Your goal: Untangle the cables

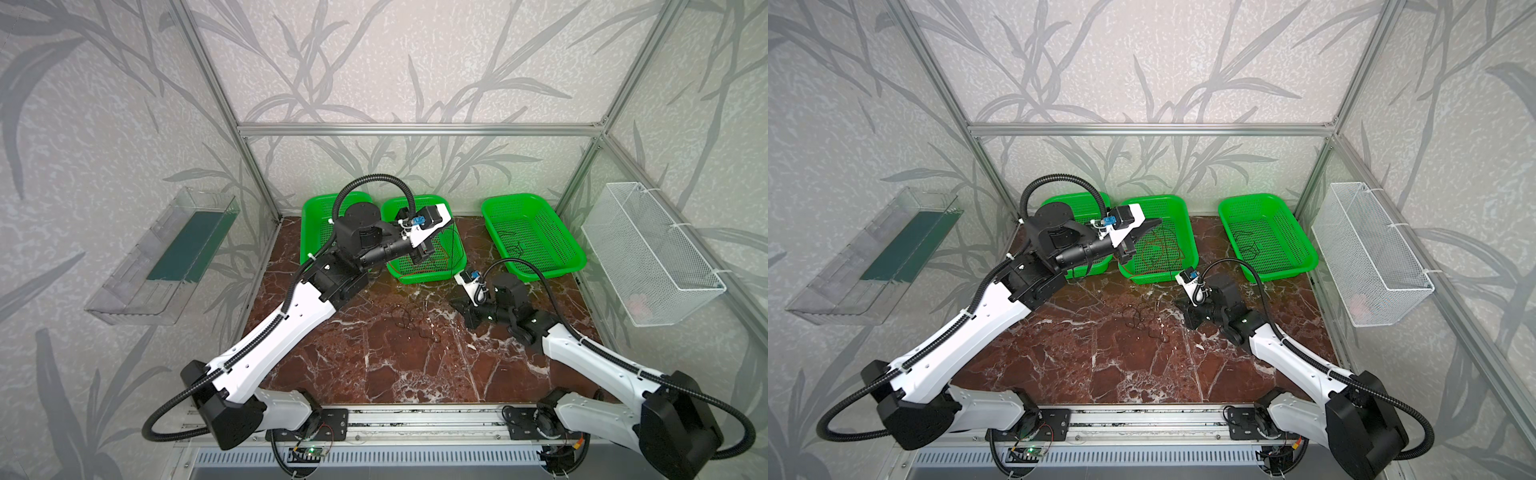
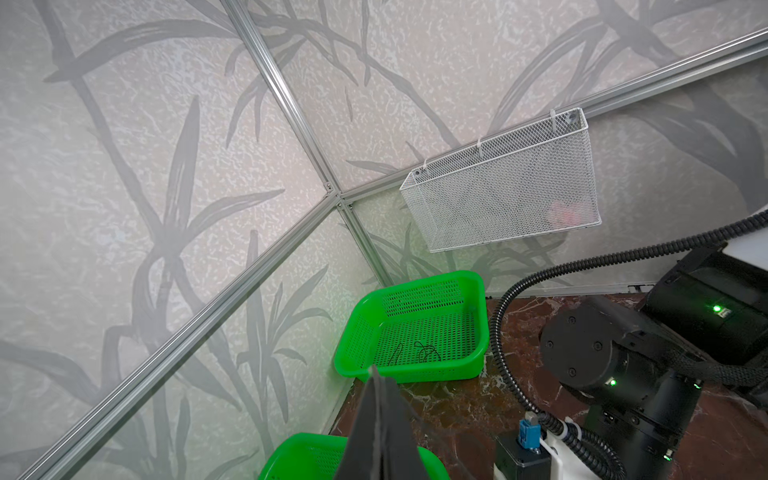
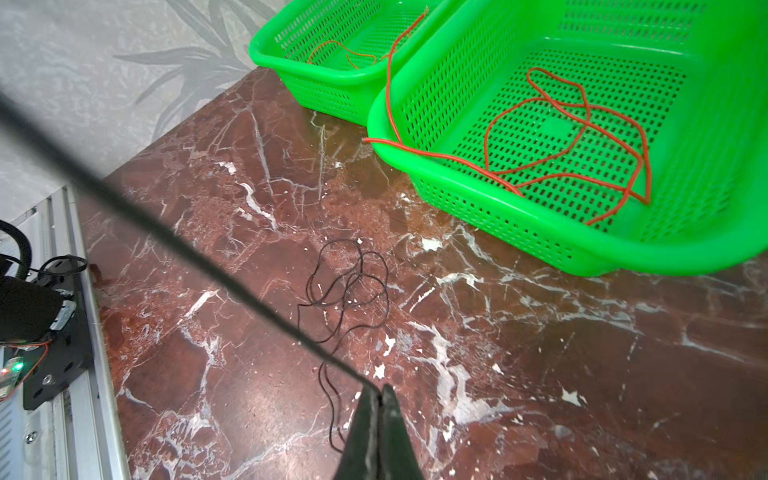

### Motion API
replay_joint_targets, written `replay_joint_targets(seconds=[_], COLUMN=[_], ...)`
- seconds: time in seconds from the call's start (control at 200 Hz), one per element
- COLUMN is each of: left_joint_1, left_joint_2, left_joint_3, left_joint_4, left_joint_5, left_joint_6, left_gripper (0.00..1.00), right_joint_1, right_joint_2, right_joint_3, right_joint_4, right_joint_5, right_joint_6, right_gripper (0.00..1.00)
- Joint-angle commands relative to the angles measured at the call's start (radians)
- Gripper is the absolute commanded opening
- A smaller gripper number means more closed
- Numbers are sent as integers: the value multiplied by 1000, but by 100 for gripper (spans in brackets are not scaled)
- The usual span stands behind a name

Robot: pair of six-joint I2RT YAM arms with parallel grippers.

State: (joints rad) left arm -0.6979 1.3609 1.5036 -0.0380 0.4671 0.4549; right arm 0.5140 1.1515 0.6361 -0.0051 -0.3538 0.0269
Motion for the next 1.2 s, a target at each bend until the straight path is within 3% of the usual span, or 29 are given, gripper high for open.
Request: replay_joint_targets(seconds=[0.0,0.055,0.125,0.16,0.395,0.49,0.675,0.835,0.96,1.025,1.089,1.124,1.159,1.179,1.194], left_joint_1=[28,34,37,36,25,16,-16,-50,-70,-75,-75,-76,-76,-75,-75], left_joint_2=[20,52,106,132,296,364,478,537,559,572,590,602,616,625,630], left_joint_3=[116,166,236,263,379,434,535,595,616,628,643,654,671,677,681], left_joint_4=[129,115,69,57,47,30,-17,-34,-22,-10,14,22,23,23,25], left_joint_5=[13,20,48,60,94,106,118,143,158,169,181,183,182,178,176], left_joint_6=[-5,-2,8,8,-11,-9,13,11,-6,-28,-57,-70,-76,-79,-82], left_gripper=[0,0,0,0,0,0,0,0,0,0,0,0,0,0,0], right_joint_1=[-44,-60,-67,-71,-80,-89,-100,-172,-233,-265,-288,-300,-308,-308,-310], right_joint_2=[35,34,-7,-45,-329,-359,-254,-93,-1,35,62,70,75,76,77], right_joint_3=[15,14,7,2,25,87,257,385,420,410,379,359,343,335,332], right_joint_4=[-167,-181,-170,-157,-52,-34,56,130,165,202,257,291,316,326,330], right_joint_5=[67,76,115,123,210,159,205,178,249,227,185,148,142,155,159], right_joint_6=[0,1,-6,-24,-164,-206,-221,-164,-118,-120,-136,-137,-136,-136,-140], right_gripper=[0,4,36,46,84,100,99,99,99,100,91,78,25,7,0])
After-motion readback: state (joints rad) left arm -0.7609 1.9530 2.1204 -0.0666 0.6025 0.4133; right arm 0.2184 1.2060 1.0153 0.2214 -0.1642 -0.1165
